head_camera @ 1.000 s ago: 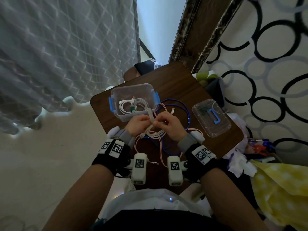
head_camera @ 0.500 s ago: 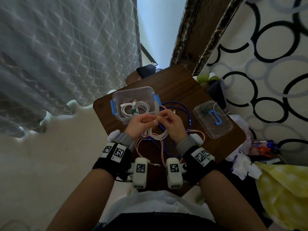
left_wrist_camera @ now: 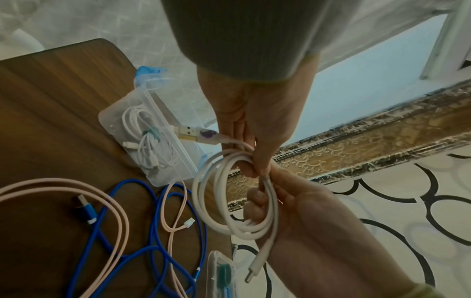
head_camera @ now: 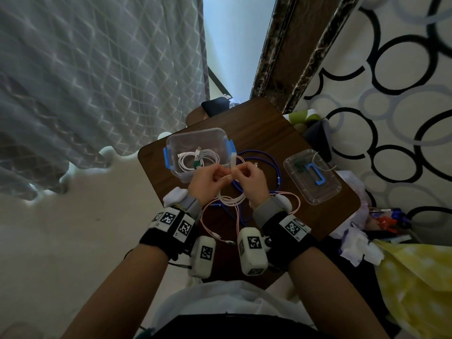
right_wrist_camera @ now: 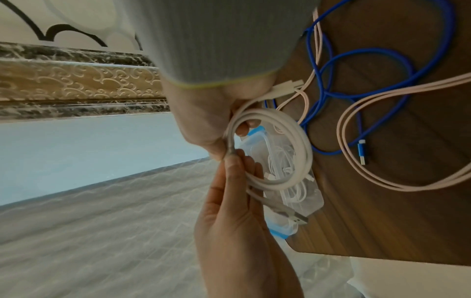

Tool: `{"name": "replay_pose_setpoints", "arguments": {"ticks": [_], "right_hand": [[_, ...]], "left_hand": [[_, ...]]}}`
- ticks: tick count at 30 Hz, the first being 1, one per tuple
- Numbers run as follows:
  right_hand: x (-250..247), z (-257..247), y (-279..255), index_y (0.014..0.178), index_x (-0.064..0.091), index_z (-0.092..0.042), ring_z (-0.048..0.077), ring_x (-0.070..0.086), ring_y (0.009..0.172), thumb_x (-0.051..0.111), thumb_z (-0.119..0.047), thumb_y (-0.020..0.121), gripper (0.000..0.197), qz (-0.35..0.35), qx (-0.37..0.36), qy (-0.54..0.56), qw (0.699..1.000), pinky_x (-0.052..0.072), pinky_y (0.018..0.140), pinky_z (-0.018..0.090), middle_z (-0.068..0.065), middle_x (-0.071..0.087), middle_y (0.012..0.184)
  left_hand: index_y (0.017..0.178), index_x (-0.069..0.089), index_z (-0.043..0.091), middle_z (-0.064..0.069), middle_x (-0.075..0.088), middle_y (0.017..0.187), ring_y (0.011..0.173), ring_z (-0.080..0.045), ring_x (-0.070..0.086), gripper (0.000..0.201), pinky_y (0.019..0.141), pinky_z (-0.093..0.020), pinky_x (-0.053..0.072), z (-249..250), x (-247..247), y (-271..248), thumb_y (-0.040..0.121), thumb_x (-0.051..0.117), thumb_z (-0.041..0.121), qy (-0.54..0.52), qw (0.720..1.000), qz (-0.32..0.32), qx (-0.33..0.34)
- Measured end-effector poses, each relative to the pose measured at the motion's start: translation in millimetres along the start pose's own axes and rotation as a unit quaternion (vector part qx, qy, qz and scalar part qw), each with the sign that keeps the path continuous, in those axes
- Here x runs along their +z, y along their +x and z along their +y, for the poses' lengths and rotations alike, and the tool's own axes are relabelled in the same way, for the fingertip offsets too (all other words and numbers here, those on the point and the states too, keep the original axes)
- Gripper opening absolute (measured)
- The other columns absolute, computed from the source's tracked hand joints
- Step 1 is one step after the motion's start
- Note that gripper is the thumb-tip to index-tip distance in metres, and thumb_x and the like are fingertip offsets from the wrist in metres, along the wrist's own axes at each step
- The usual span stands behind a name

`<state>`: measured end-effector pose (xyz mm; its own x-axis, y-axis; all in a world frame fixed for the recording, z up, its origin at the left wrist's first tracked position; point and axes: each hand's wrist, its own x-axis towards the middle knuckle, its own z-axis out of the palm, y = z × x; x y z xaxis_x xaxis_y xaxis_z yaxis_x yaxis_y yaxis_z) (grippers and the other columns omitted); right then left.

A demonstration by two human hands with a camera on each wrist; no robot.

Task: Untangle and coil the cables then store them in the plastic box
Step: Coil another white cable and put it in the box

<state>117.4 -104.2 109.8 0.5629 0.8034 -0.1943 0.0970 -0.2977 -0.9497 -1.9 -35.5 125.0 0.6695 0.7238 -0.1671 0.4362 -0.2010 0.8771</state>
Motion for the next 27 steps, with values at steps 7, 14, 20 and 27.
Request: {"name": "replay_pose_setpoints", "arguments": {"ticks": [7, 14, 20, 27], "right_hand": [[3, -1, 8, 0.089, 0.057, -0.011, 0.022, 0.059, 0.089, 0.058, -0.017, 0.089, 0.006, 0.005, 0.062, -0.043, 0.997, 0.050, 0.079, 0.033, 0.007, 0.061, 0.088], [-1, -3, 6, 0.085, 0.052, -0.022, 0.016, 0.059, 0.082, 0.062, -0.013, 0.084, 0.013, 0.022, 0.074, -0.031, 0.997, 0.050, 0.069, 0.028, -0.003, 0.056, 0.080], [-8, -7, 7, 0.095, 0.066, -0.008, 0.009, 0.051, 0.076, 0.053, -0.025, 0.092, 0.021, -0.029, -0.025, -0.249, 0.968, 0.033, 0.062, 0.018, 0.002, 0.061, 0.082], [-18, -9, 19, 0.095, 0.061, -0.004, 0.011, 0.042, 0.080, 0.047, -0.027, 0.096, 0.027, -0.066, -0.029, -0.354, 0.932, 0.031, 0.070, 0.024, 0.003, 0.043, 0.093]], "left_hand": [[0.100, 0.065, 0.013, -0.002, 0.068, 0.092, 0.079, -0.008, 0.059, 0.020, 0.066, -0.008, 0.041, -2, 8, 2, 0.085, 0.063, 0.026, 0.082, 0.996, 0.045, 0.007], [0.111, 0.053, 0.006, 0.000, 0.066, 0.089, 0.079, -0.008, 0.060, 0.033, 0.064, -0.004, 0.044, 3, 17, 0, 0.083, 0.066, 0.018, 0.025, 0.997, 0.076, -0.022], [0.112, 0.047, 0.010, -0.006, 0.070, 0.094, 0.081, -0.012, 0.064, 0.037, 0.071, -0.021, 0.047, 0, 15, 7, 0.082, 0.067, 0.020, 0.033, 0.997, 0.061, -0.028], [0.107, 0.052, 0.011, -0.004, 0.071, 0.088, 0.083, -0.018, 0.067, 0.029, 0.078, -0.036, 0.053, -3, 26, 18, 0.083, 0.065, 0.020, 0.108, 0.992, 0.058, -0.001]]}}
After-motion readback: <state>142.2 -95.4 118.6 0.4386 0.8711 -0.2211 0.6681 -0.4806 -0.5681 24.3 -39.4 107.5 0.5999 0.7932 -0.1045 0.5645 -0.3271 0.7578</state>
